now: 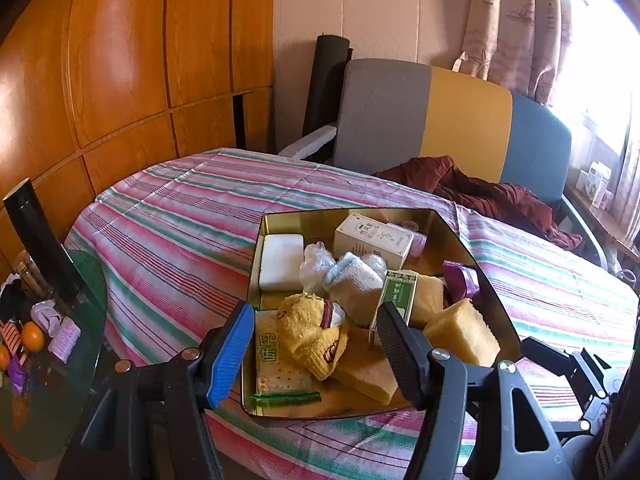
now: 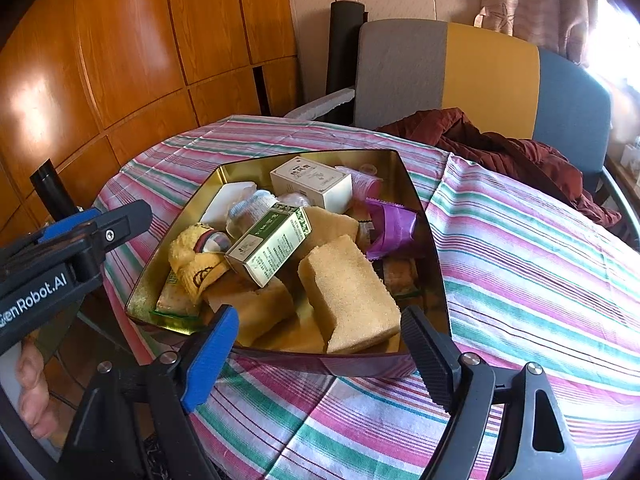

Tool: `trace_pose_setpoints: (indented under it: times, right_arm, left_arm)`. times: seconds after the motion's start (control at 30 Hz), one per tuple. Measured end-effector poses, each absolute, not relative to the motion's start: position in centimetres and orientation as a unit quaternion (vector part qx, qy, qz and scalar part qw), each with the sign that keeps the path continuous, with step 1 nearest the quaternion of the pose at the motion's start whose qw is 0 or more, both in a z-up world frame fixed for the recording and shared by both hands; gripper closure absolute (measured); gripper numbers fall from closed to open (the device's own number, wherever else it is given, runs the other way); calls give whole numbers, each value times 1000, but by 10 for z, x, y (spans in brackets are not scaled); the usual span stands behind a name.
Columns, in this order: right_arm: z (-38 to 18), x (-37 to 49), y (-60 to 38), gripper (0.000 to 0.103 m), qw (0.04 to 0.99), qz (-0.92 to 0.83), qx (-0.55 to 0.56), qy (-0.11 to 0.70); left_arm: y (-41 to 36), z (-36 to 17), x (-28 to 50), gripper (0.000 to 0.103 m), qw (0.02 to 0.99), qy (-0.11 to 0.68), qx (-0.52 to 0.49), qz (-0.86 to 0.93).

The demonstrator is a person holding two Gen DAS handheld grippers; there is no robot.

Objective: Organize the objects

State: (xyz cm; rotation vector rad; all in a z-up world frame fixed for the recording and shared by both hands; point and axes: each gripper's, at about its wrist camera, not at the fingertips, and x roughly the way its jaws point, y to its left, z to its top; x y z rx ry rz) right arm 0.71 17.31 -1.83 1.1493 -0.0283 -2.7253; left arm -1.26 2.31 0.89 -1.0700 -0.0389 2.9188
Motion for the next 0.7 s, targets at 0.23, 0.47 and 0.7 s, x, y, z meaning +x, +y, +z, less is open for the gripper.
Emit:
trace_pose_setpoints:
  times: [0.23,0.47,0.7]
  right_arm:
    - [-18,4,174,19,90,-917,388,-11]
    - [-19,2,172,19,92,-916,391,-11]
    - [-16,2,173,19,90,-919,385,-10]
  left_arm:
    - [24,7,-15,38,19,-3,-345,938]
    - [24,7,-14,38,21,2,-340,940]
    - [21,7,-16,41,21,-3,-341,940]
